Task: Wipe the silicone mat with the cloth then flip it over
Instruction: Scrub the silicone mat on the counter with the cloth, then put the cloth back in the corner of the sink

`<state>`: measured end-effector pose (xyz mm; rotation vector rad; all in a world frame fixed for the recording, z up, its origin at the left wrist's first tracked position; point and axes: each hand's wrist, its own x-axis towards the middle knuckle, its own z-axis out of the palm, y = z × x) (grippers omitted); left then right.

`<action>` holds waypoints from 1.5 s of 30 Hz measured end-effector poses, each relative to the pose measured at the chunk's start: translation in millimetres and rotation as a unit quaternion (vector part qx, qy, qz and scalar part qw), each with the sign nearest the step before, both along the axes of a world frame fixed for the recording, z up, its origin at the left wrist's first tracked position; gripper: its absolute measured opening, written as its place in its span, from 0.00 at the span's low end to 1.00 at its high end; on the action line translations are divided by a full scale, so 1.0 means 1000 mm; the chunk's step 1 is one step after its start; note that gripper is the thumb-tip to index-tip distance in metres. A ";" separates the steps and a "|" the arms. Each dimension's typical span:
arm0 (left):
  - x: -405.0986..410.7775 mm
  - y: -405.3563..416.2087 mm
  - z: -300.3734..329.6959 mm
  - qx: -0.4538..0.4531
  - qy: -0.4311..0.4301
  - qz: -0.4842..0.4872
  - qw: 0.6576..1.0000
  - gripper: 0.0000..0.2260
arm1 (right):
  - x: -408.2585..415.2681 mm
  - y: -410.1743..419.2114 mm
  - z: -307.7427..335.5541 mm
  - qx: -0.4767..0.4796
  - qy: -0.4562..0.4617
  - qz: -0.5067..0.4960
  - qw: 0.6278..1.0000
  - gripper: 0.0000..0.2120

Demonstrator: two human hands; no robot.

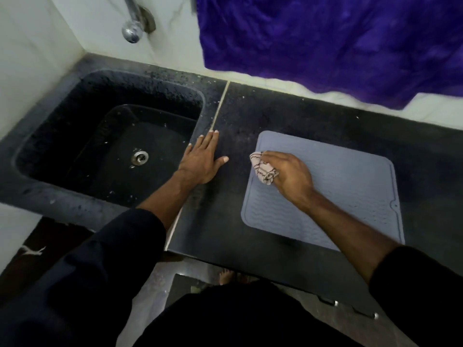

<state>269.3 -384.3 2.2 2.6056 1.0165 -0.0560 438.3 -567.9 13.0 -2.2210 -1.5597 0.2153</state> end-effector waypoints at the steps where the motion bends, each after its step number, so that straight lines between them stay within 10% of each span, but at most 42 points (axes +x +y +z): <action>1: -0.010 0.000 0.003 0.005 -0.005 0.010 1.000 0.35 | 0.004 0.007 -0.001 0.009 0.000 0.003 1.000 0.23; 21: -0.199 0.082 0.051 0.079 0.014 0.245 0.966 0.36 | -0.077 0.217 0.037 0.075 -0.028 0.206 0.975 0.23; 45: -0.240 0.400 0.020 0.081 0.027 0.155 0.984 0.37 | -0.197 0.574 0.037 -0.042 -0.161 0.155 0.974 0.23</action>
